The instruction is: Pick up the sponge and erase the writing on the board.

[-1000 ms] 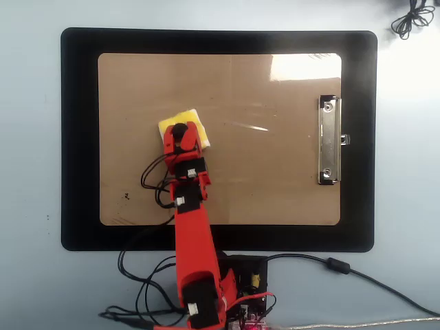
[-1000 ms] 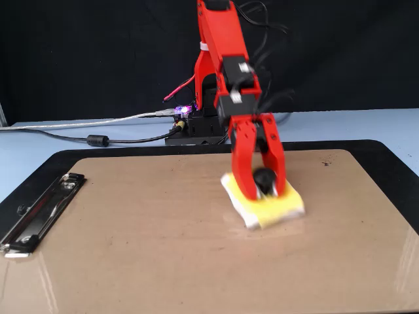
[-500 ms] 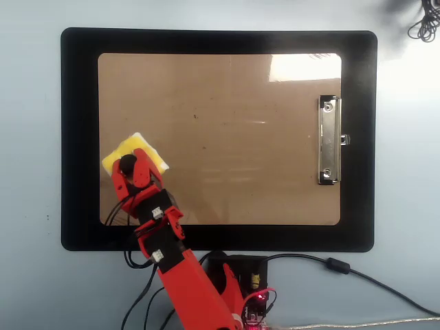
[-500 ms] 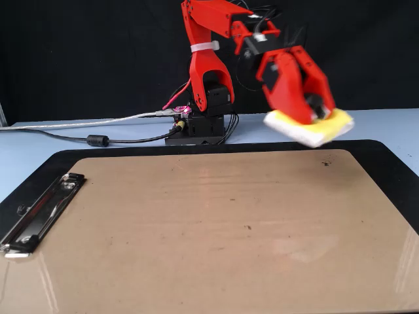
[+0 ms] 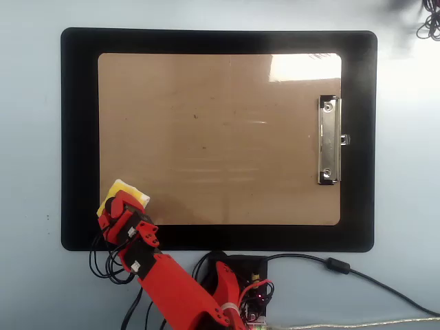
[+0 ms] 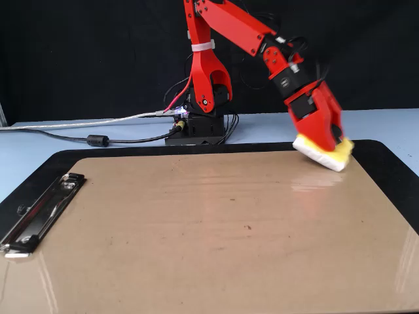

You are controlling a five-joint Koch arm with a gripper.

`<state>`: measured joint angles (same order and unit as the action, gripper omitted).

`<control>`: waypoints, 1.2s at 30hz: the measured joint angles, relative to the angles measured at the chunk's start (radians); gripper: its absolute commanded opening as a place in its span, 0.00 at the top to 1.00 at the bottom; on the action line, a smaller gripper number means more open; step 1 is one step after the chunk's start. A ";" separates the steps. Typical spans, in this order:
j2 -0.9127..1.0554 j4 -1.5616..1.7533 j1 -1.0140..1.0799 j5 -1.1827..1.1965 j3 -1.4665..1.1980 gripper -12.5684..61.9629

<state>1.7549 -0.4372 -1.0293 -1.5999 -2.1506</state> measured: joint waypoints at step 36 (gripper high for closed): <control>0.549 -1.147 0.871 0.008 -0.281 0.37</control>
<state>2.3040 -1.5846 -0.1580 -1.5923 -2.4314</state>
